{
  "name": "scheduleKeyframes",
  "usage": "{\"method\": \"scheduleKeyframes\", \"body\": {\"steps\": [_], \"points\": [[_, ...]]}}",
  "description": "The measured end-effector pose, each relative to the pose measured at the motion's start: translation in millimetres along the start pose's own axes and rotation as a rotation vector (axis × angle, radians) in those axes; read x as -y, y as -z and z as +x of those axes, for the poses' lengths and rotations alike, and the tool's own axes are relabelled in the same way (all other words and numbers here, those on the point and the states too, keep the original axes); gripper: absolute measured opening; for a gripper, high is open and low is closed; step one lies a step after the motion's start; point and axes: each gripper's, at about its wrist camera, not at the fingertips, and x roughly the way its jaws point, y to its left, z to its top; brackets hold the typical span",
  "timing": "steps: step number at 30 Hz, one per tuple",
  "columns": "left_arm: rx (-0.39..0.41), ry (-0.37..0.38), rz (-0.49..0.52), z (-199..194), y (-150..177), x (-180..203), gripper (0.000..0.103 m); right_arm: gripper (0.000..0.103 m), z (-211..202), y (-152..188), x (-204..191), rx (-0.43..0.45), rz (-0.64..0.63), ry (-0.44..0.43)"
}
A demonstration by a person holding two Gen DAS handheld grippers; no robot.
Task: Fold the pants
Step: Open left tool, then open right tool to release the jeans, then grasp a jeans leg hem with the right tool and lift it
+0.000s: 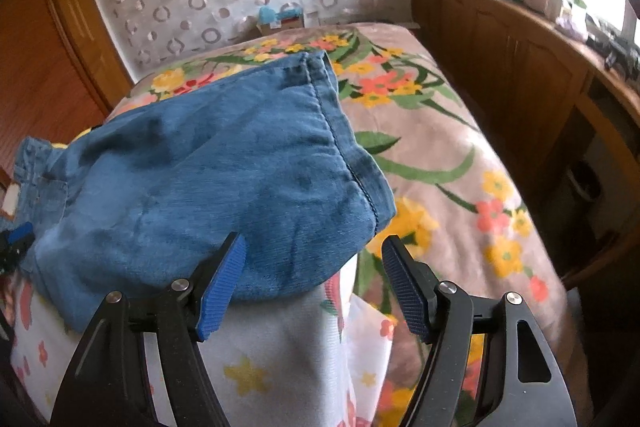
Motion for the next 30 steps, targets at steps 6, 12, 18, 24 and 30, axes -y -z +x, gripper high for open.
{"method": "scheduleKeyframes", "body": {"steps": [6, 12, 18, 24, 30], "points": [[0.0, -0.008, 0.008, 0, 0, 0, 0.044, 0.072, 12, -3, 9, -0.03, 0.052, -0.046], [0.004, -0.014, 0.012, 0, 0, 2, 0.044, 0.06, 5, -7, 9, 0.007, 0.057, -0.027], [0.013, -0.006, -0.007, -10, 4, 0, 0.044, 0.008, -2, -15, 3, 0.025, 0.023, -0.022], [0.063, -0.016, -0.065, -38, 10, -14, 0.044, 0.004, -8, -19, -7, 0.05, -0.018, 0.0], [0.133, -0.11, -0.126, -78, 16, -49, 0.044, 0.026, 3, -19, -3, 0.025, 0.004, 0.011]]}}
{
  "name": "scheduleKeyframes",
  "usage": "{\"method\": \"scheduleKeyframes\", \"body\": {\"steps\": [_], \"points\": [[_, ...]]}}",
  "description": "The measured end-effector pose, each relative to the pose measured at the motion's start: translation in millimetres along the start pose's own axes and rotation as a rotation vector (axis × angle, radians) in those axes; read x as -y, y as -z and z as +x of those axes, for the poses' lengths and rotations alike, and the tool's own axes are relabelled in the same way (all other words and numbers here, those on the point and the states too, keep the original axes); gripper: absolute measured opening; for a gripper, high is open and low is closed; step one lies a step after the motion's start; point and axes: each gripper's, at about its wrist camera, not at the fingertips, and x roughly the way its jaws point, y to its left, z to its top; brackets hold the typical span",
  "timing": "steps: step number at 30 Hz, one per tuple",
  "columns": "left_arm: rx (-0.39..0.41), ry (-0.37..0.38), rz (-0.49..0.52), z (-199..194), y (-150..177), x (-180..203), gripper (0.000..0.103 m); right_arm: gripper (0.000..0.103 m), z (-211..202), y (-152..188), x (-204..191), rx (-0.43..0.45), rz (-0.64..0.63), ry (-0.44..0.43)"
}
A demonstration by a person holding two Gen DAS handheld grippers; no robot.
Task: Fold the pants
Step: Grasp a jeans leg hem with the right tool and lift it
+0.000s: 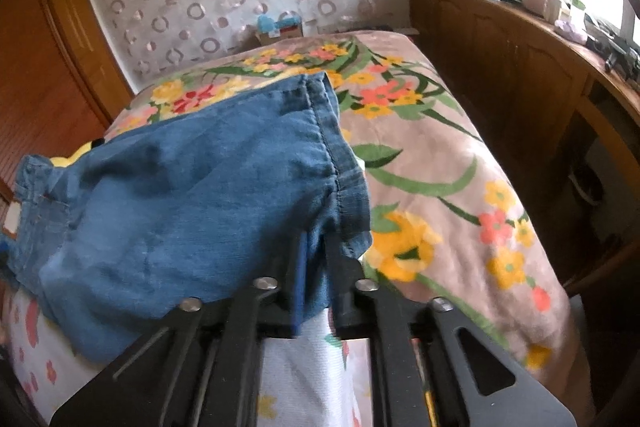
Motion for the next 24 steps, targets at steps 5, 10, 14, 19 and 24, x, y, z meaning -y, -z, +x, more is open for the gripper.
{"method": "scheduleKeyframes", "body": {"steps": [5, 10, 14, 19, 24], "points": [[0.001, -0.091, -0.035, -8, 1, -38, 0.044, 0.067, 10, 3, 1, -0.022, 0.026, -0.017], [-0.034, -0.113, -0.073, 2, 6, -53, 0.044, 0.068, 25, 4, -1, -0.095, 0.02, -0.055], [-0.057, -0.102, -0.057, 12, 13, -46, 0.044, 0.072, 34, 4, 1, -0.146, 0.034, -0.088], [-0.075, -0.091, -0.048, 18, 17, -40, 0.044, 0.074, 40, 4, 14, -0.185, 0.116, -0.162], [-0.096, -0.084, -0.034, 24, 20, -35, 0.044, 0.066, 41, 3, 16, -0.194, 0.135, -0.211]]}}
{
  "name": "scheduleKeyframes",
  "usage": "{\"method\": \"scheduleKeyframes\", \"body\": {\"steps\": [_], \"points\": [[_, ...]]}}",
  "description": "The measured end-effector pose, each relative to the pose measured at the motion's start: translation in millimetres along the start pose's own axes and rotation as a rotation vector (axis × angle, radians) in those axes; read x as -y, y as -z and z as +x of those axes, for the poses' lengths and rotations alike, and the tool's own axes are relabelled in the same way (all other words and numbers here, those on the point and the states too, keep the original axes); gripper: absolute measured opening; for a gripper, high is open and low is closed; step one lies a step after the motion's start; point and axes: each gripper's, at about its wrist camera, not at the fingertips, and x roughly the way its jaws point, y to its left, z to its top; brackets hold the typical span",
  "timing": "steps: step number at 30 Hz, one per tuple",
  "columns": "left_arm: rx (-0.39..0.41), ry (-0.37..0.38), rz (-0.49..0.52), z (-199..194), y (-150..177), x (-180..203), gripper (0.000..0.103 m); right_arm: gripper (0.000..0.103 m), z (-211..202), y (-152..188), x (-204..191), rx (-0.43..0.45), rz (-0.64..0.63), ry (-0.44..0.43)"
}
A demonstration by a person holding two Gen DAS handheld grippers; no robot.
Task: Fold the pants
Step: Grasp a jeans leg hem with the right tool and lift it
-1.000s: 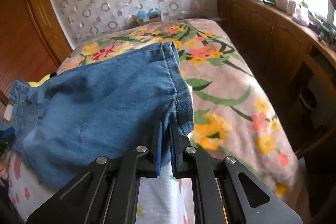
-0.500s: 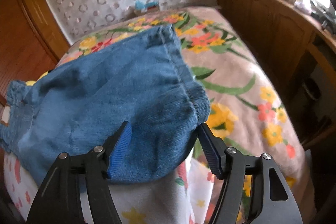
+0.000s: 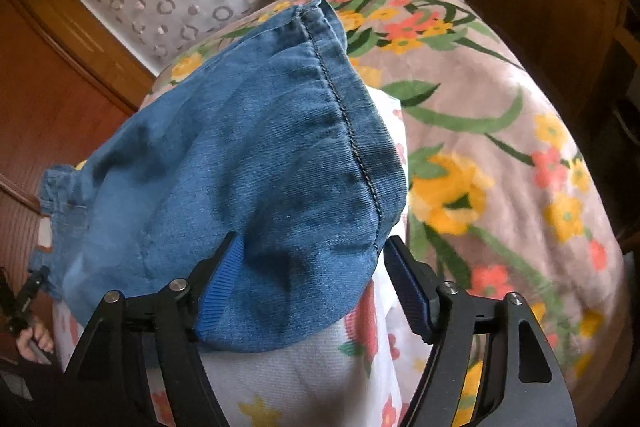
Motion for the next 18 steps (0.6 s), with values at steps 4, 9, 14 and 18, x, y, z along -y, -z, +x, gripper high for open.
{"method": "scheduleKeyframes", "body": {"steps": [4, 9, 14, 18], "points": [[-0.001, -0.016, 0.009, 3, 2, 2, 0.044, 0.037, -11, -1, -9, 0.047, -0.031, 0.038], [-0.005, -0.02, 0.017, 3, 3, 2, 0.044, 0.005, -40, -4, -26, 0.159, -0.1, 0.086], [-0.006, -0.024, 0.017, 5, 3, 3, 0.044, 0.005, -71, -8, -53, 0.265, -0.176, 0.102], [-0.002, -0.028, 0.02, 5, 3, 4, 0.044, 0.005, -77, -13, -73, 0.278, -0.231, 0.07]]}}
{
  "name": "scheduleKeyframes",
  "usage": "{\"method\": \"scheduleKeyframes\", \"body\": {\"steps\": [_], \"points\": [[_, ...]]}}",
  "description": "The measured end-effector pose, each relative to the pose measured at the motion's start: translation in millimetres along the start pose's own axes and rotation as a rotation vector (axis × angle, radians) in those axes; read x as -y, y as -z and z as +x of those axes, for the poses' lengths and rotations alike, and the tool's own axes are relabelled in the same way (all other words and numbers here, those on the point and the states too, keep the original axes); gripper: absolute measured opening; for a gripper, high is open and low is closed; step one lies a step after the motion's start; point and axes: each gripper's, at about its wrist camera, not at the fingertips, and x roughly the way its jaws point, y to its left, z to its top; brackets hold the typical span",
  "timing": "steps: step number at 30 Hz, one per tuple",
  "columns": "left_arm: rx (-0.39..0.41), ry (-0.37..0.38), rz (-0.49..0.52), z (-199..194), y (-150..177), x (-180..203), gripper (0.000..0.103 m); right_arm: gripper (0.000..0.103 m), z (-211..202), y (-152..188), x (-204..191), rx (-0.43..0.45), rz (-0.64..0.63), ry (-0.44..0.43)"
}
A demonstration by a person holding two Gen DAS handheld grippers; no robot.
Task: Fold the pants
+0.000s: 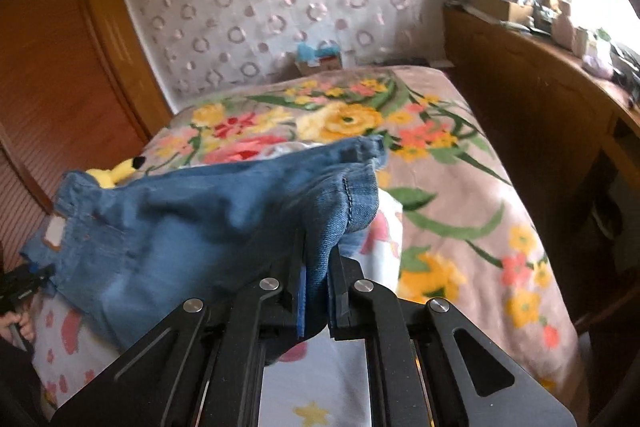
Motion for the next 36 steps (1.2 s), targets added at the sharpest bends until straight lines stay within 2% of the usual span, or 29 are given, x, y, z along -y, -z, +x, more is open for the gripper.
{"method": "scheduleKeyframes", "body": {"steps": [6, 11, 15, 17, 24, 28, 32, 36], "points": [[0.027, 0.015, 0.001, -5, 0, -2, 0.035, 0.004, -2, -6, -18, 0.039, -0.044, -0.004], [0.043, 0.03, 0.013, -14, -3, -2, 0.018, 0.004, -7, -8, -26, 0.056, -0.067, 0.013], [0.073, 0.025, 0.024, -22, -7, 2, 0.014, 0.004, -11, -11, -27, 0.065, -0.08, 0.025], [0.1, 0.024, 0.022, -29, -10, 3, 0.006, 0.004, -15, -12, -29, 0.077, -0.087, 0.039], [0.204, 0.008, 0.052, -64, -36, 15, 0.003, 0.004, -40, -25, -30, 0.143, -0.104, 0.074], [0.253, 0.012, 0.034, -85, -43, 13, 0.002, 0.004, -63, -30, -30, 0.185, -0.113, 0.088], [0.294, 0.017, 0.024, -110, -37, 9, 0.002, 0.004, -91, -28, -31, 0.215, -0.118, 0.093], [0.3, 0.03, 0.024, -131, -21, 7, 0.002, 0.004, -117, -14, -35, 0.226, -0.125, 0.097]]}}
